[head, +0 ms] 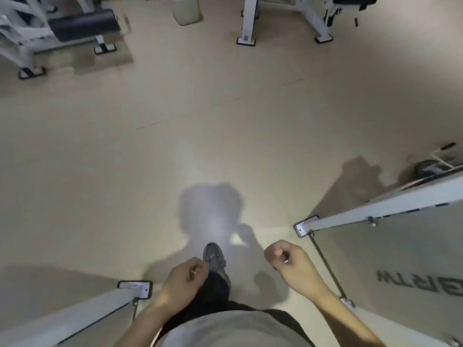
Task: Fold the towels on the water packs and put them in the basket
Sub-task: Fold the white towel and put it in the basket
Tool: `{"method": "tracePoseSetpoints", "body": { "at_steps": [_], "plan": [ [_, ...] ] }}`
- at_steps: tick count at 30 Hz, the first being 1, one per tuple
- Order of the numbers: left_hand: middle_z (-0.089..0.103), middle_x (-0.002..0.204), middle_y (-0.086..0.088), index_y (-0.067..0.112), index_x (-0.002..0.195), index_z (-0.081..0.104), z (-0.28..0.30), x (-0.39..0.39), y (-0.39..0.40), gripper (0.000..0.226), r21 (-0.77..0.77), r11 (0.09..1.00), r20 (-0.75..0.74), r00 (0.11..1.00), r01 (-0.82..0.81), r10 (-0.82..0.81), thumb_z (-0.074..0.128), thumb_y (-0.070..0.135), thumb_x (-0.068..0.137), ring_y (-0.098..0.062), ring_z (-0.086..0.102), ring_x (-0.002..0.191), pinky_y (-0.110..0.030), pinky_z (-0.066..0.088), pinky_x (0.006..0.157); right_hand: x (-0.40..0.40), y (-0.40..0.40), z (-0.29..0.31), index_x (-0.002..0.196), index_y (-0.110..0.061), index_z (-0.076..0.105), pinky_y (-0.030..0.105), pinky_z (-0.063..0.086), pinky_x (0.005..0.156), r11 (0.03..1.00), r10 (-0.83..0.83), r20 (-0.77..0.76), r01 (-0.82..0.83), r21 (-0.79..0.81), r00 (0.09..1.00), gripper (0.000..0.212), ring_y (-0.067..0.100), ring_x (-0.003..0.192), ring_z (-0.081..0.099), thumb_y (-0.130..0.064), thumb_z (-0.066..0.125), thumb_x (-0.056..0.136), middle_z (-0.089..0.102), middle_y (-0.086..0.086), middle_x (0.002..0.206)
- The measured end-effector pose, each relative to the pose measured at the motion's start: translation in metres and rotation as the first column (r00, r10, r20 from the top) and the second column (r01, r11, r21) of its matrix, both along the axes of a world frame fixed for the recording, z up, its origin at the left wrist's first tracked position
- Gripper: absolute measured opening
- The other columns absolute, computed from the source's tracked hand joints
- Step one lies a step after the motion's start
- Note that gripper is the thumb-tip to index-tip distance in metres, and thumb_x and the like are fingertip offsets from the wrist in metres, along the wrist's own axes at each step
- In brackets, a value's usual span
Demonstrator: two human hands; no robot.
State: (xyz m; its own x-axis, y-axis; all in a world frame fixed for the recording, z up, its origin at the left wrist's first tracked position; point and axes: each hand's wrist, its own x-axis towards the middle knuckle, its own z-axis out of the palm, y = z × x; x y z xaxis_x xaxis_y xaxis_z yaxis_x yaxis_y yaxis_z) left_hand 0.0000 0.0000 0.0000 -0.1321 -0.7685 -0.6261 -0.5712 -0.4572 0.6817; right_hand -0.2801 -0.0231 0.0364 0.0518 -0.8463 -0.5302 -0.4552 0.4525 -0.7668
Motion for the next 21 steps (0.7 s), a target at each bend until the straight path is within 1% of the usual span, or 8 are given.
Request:
{"method": "tracePoseSetpoints", "body": {
  "at_steps": [1, 3, 6, 8, 11, 15, 18, 21],
  "plan": [
    [0.07, 0.084, 0.008, 0.03, 0.086, 0.065, -0.002, 0.004, -0.025, 0.014, -0.019, 1.0, -0.022, 1.0, 0.0, -0.001, 0.055, 0.037, 0.094, -0.01, 0.066, 0.073, -0.025, 0.051, 0.077, 0.001, -0.02, -0.002, 0.076, -0.021, 0.068, 0.014, 0.044, 0.064, 1.0, -0.008, 0.015, 0.008, -0.011, 1.0, 0.014, 0.002, 0.063, 0.054, -0.018, 0.064, 0.09, 0.063, -0.009, 0.069],
    [0.069, 0.084, 0.012, 0.031, 0.086, 0.065, 0.008, 0.009, -0.081, 0.013, -0.035, 0.999, -0.052, 0.998, 0.02, -0.022, 0.056, 0.034, 0.095, -0.008, 0.065, 0.073, -0.025, 0.051, 0.075, 0.006, -0.061, 0.004, 0.077, -0.024, 0.069, 0.016, 0.044, 0.065, 1.0, -0.028, -0.01, 0.028, -0.005, 1.0, 0.014, 0.003, 0.063, 0.054, -0.02, 0.067, 0.09, 0.064, -0.009, 0.069],
    [0.067, 0.084, 0.012, 0.029, 0.085, 0.064, 0.027, 0.006, -0.168, 0.014, -0.077, 0.994, -0.073, 0.994, 0.082, -0.088, 0.056, 0.026, 0.096, -0.01, 0.062, 0.071, -0.022, 0.049, 0.07, 0.009, -0.119, 0.012, 0.076, -0.029, 0.067, 0.017, 0.045, 0.066, 0.999, -0.049, -0.045, 0.049, -0.015, 0.998, 0.014, 0.003, 0.065, 0.055, -0.024, 0.065, 0.089, 0.065, -0.009, 0.073],
    [0.066, 0.084, 0.01, 0.026, 0.086, 0.064, 0.033, 0.003, -0.221, 0.013, -0.102, 0.986, -0.063, 0.989, 0.129, -0.136, 0.057, 0.021, 0.096, -0.009, 0.058, 0.068, -0.024, 0.049, 0.069, 0.006, -0.159, 0.013, 0.081, -0.03, 0.067, 0.01, 0.043, 0.063, 0.998, -0.055, -0.064, 0.055, 0.007, 0.996, 0.008, 0.0, 0.066, 0.056, -0.032, 0.062, 0.088, 0.065, -0.011, 0.075],
    [0.066, 0.083, 0.015, 0.026, 0.091, 0.065, 0.036, -0.005, -0.305, 0.009, -0.146, 0.974, -0.058, 0.981, 0.174, -0.184, 0.059, 0.021, 0.096, -0.004, 0.056, 0.066, -0.016, 0.045, 0.065, 0.001, -0.231, 0.012, 0.086, -0.035, 0.066, 0.004, 0.042, 0.062, 0.999, -0.043, -0.095, 0.046, 0.024, 0.995, 0.012, -0.006, 0.069, 0.058, -0.042, 0.057, 0.086, 0.065, -0.021, 0.075],
    [0.065, 0.083, 0.023, 0.029, 0.096, 0.065, 0.035, -0.019, -0.42, 0.011, -0.152, 0.967, -0.035, 0.977, 0.205, -0.212, 0.054, 0.025, 0.098, -0.002, 0.056, 0.068, -0.012, 0.043, 0.065, -0.003, -0.353, 0.005, 0.081, -0.034, 0.066, 0.011, 0.046, 0.066, 0.999, -0.001, -0.062, -0.001, -0.041, 0.998, 0.01, 0.003, 0.076, 0.062, -0.032, 0.064, 0.09, 0.068, -0.015, 0.081],
    [0.065, 0.083, 0.02, 0.031, 0.094, 0.064, 0.042, -0.024, -0.499, 0.013, -0.121, 0.983, -0.036, 0.989, 0.141, -0.147, 0.053, 0.026, 0.098, -0.003, 0.055, 0.066, -0.014, 0.044, 0.065, -0.008, -0.452, 0.014, 0.081, -0.036, 0.066, 0.007, 0.044, 0.065, 0.999, 0.04, -0.017, -0.041, -0.029, 0.999, 0.01, 0.001, 0.076, 0.063, -0.031, 0.064, 0.089, 0.069, -0.015, 0.082],
    [0.066, 0.088, 0.02, 0.036, 0.096, 0.064, 0.051, -0.022, -0.572, 0.011, -0.127, 0.989, -0.017, 0.997, 0.077, -0.08, 0.053, 0.035, 0.097, -0.003, 0.057, 0.067, -0.013, 0.046, 0.067, -0.007, -0.549, 0.028, 0.082, -0.036, 0.066, 0.005, 0.042, 0.063, 0.993, 0.097, 0.013, -0.096, -0.066, 0.995, 0.01, 0.001, 0.075, 0.063, -0.029, 0.063, 0.087, 0.07, -0.015, 0.082]
  ]
}}
